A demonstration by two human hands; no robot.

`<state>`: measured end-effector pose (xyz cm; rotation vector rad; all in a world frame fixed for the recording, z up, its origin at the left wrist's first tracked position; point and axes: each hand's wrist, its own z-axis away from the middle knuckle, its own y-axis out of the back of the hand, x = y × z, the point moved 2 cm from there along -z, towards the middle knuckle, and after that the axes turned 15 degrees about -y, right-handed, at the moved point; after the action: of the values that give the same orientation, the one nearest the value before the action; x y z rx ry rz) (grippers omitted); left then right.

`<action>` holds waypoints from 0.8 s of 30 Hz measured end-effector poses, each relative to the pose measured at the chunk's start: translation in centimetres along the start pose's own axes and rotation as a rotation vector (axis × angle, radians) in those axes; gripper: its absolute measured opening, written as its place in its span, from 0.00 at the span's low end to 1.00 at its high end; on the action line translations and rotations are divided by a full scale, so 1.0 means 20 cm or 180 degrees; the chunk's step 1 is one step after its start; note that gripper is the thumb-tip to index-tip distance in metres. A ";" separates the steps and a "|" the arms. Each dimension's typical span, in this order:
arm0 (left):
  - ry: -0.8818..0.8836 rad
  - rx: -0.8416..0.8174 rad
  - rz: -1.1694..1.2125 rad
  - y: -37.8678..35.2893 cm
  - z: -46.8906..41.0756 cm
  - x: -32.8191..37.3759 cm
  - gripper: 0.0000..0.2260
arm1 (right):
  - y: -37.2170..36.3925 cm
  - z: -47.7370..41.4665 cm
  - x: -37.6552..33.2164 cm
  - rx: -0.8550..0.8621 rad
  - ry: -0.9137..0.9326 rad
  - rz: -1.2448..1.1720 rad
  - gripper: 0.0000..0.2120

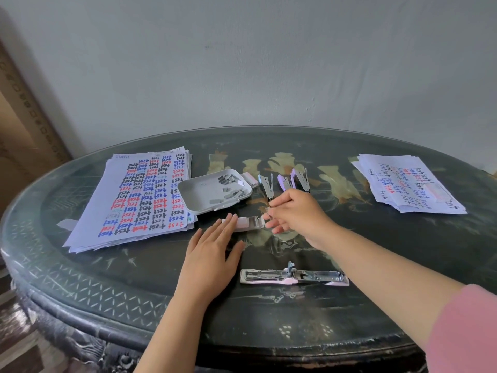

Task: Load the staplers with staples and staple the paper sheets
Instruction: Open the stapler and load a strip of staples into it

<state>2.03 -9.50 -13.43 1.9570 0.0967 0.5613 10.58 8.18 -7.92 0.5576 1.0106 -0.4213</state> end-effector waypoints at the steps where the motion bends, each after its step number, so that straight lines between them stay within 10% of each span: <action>1: -0.0005 -0.0003 0.0048 0.00 0.00 0.00 0.24 | 0.01 0.02 0.00 -0.0202 -0.0126 -0.0284 0.09; 6: 0.0002 0.0445 0.0693 0.02 0.00 -0.01 0.23 | 0.06 0.12 0.01 -0.0608 -0.0241 -0.0579 0.11; 10: -0.0033 0.1020 0.0919 0.13 0.05 0.05 0.14 | 0.07 0.23 0.00 -0.0498 0.0117 0.0592 0.09; 17: -0.0060 0.0477 0.0587 0.09 0.25 0.11 0.14 | -0.06 0.38 0.08 -0.0329 0.0935 0.2607 0.07; 24: 0.0046 0.0432 0.0462 0.09 0.25 0.13 0.06 | -0.07 0.40 0.13 -0.0019 0.1258 0.2778 0.07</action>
<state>6.13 -13.74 -12.69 2.1037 0.0017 0.6790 16.41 2.04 -7.24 1.0317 1.0325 0.4838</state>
